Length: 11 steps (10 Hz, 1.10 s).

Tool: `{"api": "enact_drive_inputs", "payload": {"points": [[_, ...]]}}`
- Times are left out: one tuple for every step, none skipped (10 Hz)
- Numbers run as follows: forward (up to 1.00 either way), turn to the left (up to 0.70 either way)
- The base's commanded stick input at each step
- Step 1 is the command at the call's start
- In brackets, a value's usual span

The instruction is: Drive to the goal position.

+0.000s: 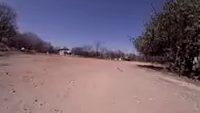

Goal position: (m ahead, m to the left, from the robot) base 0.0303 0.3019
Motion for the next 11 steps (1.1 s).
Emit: {"api": "enact_drive_inputs", "payload": {"points": [[0.85,0.0],[0.85,0.0],[0.85,0.0],[0.85,0.0],[0.85,0.0],[0.78,0.0],[0.61,0.0],[0.44,0.0],[0.22,0.0],[0.0,0.0],[0.0,0.0]]}}
